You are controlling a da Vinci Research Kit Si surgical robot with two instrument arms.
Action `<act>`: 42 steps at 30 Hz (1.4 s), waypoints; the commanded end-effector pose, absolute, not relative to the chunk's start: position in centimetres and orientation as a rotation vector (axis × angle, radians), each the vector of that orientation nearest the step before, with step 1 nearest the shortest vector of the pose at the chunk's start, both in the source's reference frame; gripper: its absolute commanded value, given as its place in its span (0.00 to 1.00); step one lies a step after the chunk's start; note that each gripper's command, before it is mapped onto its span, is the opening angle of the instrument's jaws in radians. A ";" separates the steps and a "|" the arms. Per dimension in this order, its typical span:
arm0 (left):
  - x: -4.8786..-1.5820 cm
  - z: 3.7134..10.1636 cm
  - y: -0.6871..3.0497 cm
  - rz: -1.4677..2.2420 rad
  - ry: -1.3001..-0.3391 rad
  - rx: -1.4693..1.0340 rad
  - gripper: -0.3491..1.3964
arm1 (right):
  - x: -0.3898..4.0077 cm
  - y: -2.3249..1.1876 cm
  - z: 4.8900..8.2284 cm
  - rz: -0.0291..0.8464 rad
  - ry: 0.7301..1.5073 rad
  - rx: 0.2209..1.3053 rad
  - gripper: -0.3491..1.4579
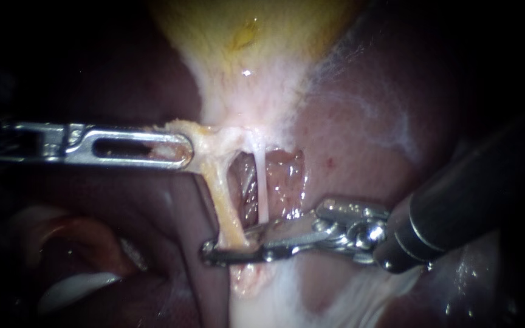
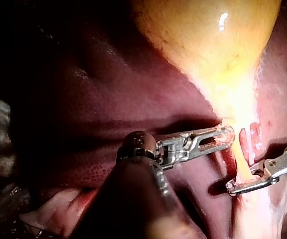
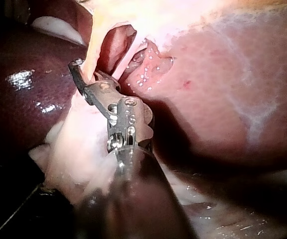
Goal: Going back first clip left tube
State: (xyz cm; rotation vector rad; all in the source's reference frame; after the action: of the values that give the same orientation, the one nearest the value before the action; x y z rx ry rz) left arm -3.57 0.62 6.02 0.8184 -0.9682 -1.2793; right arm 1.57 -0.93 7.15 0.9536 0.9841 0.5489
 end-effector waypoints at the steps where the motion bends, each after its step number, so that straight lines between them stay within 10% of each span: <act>1: -3.58 6.02 0.62 -1.280 -0.968 0.818 0.00 | 1.57 -0.92 7.16 0.553 0.982 0.958 0.00; 6: -3.59 6.03 0.61 -1.280 -0.968 0.817 0.00 | 1.57 -0.93 7.15 0.552 1.010 0.960 0.03; 12: -3.59 6.04 0.60 -1.280 -0.969 0.816 0.00 | 1.59 -0.92 7.16 0.451 1.109 0.820 0.44; 42: -3.59 6.04 0.59 -1.280 -0.969 0.815 0.00 | 0.44 -0.23 6.46 0.270 1.195 0.515 0.47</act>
State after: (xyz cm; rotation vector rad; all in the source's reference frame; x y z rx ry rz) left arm -3.59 0.59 6.04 0.8151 -0.9687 -1.2801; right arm 0.39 -0.20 6.42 0.5130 1.1982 0.2614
